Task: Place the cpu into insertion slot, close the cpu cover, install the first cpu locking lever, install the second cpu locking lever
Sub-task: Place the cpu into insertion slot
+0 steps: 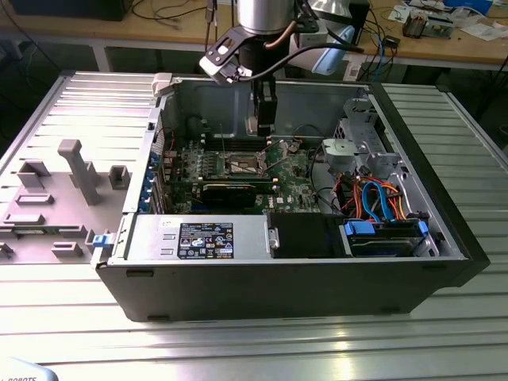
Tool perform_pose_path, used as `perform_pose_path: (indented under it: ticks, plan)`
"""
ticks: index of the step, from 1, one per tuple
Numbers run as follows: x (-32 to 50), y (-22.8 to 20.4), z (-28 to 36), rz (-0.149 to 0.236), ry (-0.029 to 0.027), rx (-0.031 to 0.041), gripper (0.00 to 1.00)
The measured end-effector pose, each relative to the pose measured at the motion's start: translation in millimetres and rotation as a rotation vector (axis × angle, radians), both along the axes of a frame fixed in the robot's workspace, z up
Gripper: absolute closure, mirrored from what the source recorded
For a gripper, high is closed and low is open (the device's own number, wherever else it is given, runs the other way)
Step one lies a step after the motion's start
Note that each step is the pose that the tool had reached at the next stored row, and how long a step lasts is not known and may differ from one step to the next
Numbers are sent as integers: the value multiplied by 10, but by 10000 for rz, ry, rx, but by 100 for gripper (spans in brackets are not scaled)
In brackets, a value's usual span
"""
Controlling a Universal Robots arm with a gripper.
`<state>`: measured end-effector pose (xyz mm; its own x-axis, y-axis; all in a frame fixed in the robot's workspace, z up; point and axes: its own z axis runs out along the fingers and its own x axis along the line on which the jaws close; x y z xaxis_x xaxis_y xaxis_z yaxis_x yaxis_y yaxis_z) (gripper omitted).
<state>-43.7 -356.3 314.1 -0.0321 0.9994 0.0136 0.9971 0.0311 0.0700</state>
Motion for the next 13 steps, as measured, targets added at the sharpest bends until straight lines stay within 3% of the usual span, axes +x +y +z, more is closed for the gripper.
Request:
perform_pose_path:
  ticks: [13]
  plan:
    - [-12,0,-49,-1,0,-3,46]
